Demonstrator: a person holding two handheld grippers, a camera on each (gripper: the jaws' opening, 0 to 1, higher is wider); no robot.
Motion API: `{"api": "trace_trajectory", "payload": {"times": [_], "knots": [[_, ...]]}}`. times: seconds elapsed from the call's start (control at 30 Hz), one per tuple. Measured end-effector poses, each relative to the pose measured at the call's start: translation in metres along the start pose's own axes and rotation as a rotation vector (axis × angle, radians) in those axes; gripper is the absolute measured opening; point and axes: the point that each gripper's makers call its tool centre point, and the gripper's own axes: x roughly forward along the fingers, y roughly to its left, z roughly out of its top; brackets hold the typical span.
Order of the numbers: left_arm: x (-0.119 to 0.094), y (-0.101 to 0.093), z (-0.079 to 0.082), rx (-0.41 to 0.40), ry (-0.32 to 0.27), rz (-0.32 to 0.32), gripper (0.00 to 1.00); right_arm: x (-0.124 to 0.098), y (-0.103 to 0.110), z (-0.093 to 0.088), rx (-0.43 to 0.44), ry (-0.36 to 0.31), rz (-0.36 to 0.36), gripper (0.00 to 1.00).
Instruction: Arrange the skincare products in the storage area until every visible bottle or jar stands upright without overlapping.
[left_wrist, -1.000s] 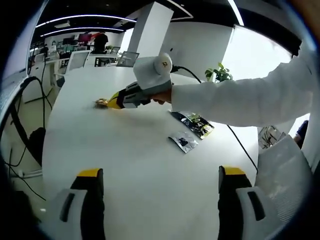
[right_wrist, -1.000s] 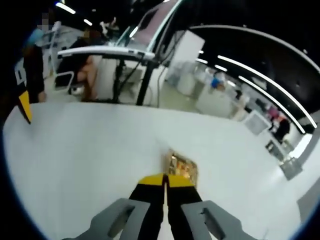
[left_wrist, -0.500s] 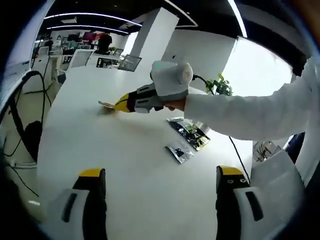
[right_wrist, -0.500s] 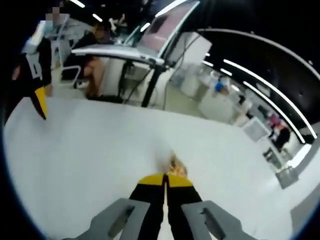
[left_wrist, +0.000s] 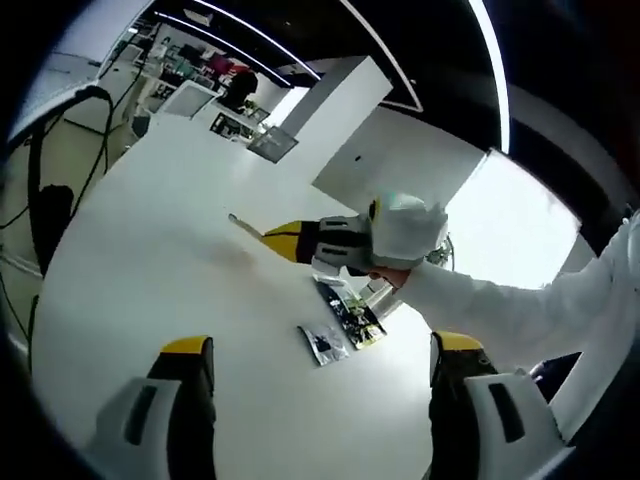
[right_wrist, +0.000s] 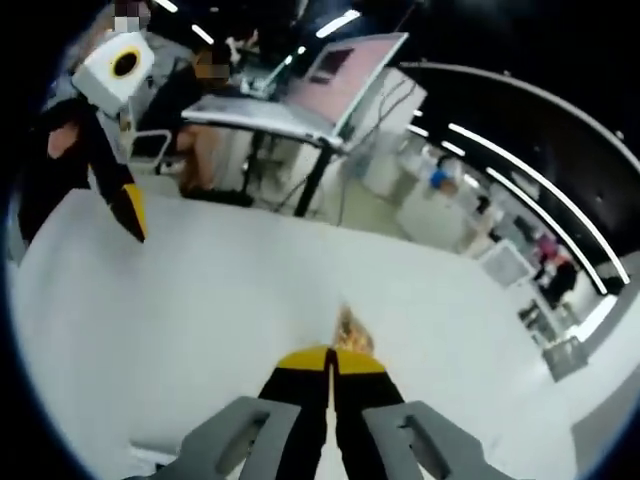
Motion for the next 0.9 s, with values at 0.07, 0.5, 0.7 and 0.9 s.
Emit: {"api": "trace_trajectory", "payload": {"times": [0.07, 0.5, 0.7, 0.9], "knots": [[0.002, -0.007, 0.004, -0.048, -0.019, -0.024, 0.80, -0.009, 0.004, 0.002, -0.020, 0.001, -0.003, 0.00], [0.024, -0.031, 0.039, -0.173, -0.165, -0.022, 0.63, -0.072, 0.019, 0.026, -0.079, -0.048, -0.051, 0.00], [0.035, -0.047, 0.054, -0.215, -0.231, -0.055, 0.58, -0.104, 0.028, 0.036, -0.121, -0.064, -0.090, 0.00], [0.049, -0.065, 0.054, -0.286, -0.233, -0.091, 0.49, -0.126, 0.035, 0.043, -0.144, -0.079, -0.116, 0.00]]}}
